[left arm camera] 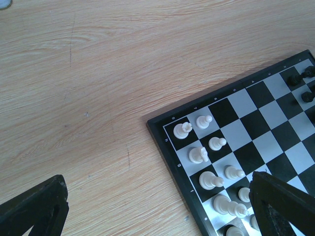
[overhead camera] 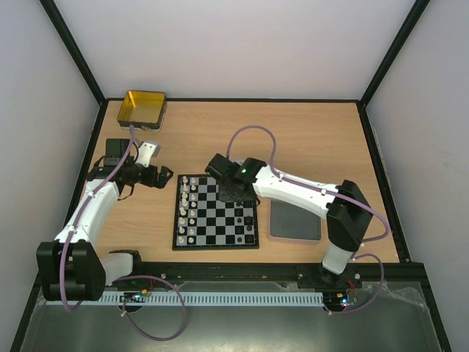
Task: Set up the chess pieces on the board
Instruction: Place the chess piece on the chessboard.
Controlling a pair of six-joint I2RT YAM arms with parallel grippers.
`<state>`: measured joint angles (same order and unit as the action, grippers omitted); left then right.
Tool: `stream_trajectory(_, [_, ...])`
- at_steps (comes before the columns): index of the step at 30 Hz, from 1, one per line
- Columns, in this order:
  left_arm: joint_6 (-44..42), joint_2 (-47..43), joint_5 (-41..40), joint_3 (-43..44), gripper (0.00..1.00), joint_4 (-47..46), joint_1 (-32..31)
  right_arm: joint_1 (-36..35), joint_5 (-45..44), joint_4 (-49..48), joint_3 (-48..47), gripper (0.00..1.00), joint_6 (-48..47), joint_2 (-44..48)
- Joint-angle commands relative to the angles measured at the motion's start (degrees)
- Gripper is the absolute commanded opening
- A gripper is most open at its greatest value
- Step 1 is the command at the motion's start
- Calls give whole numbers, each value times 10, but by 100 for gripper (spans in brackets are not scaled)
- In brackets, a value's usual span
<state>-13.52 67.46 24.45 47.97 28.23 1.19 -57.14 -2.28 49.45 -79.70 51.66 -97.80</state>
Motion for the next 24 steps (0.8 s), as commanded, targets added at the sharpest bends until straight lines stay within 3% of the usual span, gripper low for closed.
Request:
stream_trajectory(1, [-3,-1,5,4,99,8,-1,-11,1,2,-27,9,0,-39])
stream_trajectory(24, [-3,-3,6,3,99,10,6,-15,38,-43,-46,13,-26,-140])
